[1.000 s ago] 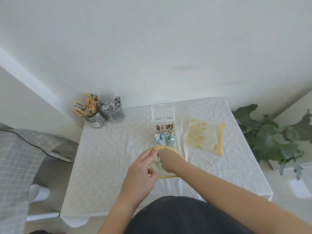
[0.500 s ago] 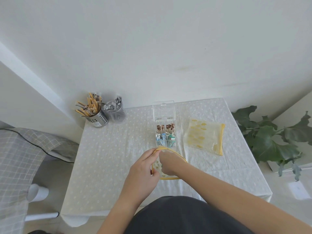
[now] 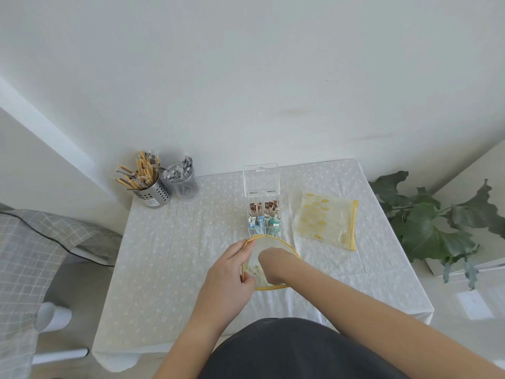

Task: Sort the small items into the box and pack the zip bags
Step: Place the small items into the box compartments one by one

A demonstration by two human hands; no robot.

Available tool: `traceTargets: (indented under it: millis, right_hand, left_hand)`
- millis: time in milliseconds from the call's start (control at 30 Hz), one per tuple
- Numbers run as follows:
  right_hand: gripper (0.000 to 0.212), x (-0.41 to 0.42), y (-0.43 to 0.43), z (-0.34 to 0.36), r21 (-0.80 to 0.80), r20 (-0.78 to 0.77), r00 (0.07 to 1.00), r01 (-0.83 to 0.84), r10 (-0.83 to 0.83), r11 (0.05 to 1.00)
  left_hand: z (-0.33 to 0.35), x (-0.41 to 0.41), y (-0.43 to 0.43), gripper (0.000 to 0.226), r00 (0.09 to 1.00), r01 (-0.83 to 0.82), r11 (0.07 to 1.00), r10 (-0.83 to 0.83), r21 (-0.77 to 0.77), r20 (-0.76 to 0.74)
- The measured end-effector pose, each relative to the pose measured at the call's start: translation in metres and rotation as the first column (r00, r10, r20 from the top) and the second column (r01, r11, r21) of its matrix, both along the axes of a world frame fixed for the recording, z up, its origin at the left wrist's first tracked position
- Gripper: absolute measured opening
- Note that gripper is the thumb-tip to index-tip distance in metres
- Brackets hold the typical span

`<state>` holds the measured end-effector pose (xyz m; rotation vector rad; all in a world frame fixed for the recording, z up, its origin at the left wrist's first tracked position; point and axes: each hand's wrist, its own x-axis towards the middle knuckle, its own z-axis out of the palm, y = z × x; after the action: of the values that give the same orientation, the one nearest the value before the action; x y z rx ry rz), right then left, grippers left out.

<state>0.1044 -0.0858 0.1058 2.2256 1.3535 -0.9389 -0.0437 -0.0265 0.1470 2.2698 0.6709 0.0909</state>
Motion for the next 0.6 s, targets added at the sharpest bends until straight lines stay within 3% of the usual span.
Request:
traceTargets:
  millis: [267, 367, 500, 600]
  right_hand:
    - [0.031, -0.005, 0.0, 0.026, 0.078, -0.01, 1.0, -0.021, 0.021, 0.997]
    - [0.012, -0.003, -0.002, 0.041, 0.183, -0.023, 1.0, 0.008, -0.004, 0.983]
    - [0.027, 0.008, -0.01, 0.06, 0.359, -0.174, 0.975, 0.191, -0.135, 0.913]
    - [0.026, 0.028, -0.019, 0.077, 0.484, -0.265, 0.94, 0.321, -0.214, 0.814]
  left_hand:
    - [0.002, 0.003, 0.003, 0.08, 1.0, -0.022, 1.0, 0.022, -0.017, -0.019]
    - [-0.001, 0.002, 0.009, 0.083, 0.999, -0.045, 0.999, 0.044, -0.025, -0.026]
    - [-0.006, 0.002, 0.019, 0.079, 0.993, -0.108, 0.994, 0.107, -0.01, -0.04]
    - [-0.009, 0.001, 0.025, 0.077, 0.983, -0.179, 0.984, 0.179, 0.004, -0.046]
